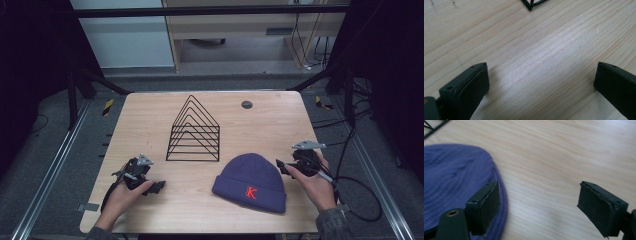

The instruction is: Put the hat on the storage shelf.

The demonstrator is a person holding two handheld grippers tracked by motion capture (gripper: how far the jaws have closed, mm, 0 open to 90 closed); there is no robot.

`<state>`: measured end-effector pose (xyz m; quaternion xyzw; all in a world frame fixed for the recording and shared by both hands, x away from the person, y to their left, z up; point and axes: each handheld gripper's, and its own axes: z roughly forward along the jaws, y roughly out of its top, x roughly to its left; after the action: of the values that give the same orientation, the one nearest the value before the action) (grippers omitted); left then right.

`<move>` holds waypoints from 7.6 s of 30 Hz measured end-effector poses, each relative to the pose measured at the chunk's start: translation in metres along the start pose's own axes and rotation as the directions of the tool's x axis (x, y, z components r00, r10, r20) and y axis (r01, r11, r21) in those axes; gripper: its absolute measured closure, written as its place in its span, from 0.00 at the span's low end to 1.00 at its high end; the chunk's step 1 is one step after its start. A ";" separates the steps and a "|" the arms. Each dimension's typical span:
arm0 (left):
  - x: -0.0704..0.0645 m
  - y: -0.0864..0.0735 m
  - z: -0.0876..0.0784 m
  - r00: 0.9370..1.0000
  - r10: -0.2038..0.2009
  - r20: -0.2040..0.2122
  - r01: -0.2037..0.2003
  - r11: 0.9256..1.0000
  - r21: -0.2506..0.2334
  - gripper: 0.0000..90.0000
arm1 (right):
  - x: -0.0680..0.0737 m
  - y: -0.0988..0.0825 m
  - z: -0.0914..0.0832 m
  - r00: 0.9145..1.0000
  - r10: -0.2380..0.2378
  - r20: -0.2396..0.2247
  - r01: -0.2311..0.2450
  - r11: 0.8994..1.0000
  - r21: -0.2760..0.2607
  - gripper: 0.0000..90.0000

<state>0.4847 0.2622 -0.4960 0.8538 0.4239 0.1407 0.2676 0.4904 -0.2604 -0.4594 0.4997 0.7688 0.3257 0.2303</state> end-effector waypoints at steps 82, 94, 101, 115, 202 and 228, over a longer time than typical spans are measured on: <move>-0.010 0.040 -0.065 0.992 0.119 -0.039 -0.124 0.975 -0.185 0.08 | 0.110 0.108 -0.082 0.905 -0.354 -0.235 0.311 0.929 -0.201 0.90; 0.004 0.073 -0.104 0.983 0.172 -0.063 -0.182 0.961 -0.208 0.08 | 0.121 0.156 -0.104 0.899 -0.396 -0.186 0.348 0.905 -0.246 0.90; 0.005 0.093 -0.113 0.985 0.170 -0.025 -0.170 0.953 -0.250 0.08 | 0.120 0.177 -0.126 0.890 -0.423 -0.173 0.366 0.886 -0.284 0.90; 0.014 0.140 -0.114 0.984 0.163 0.075 -0.132 0.939 -0.319 0.08 | 0.091 0.222 -0.126 0.913 -0.387 -0.126 0.329 0.884 -0.332 0.90; 0.022 0.161 -0.099 0.984 0.157 0.082 -0.121 0.933 -0.339 0.78 | 0.156 0.285 -0.035 0.893 -0.391 -0.223 0.310 0.893 -0.327 0.89; 0.030 0.130 -0.074 0.987 0.115 0.113 -0.075 0.947 -0.313 0.76 | 0.178 0.266 -0.023 0.867 -0.432 -0.249 0.361 0.889 -0.282 0.88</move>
<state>0.5524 0.2461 -0.3606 0.8284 0.3367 0.1618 0.4173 0.5690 -0.0269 -0.2545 0.2442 0.8394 0.4294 0.2265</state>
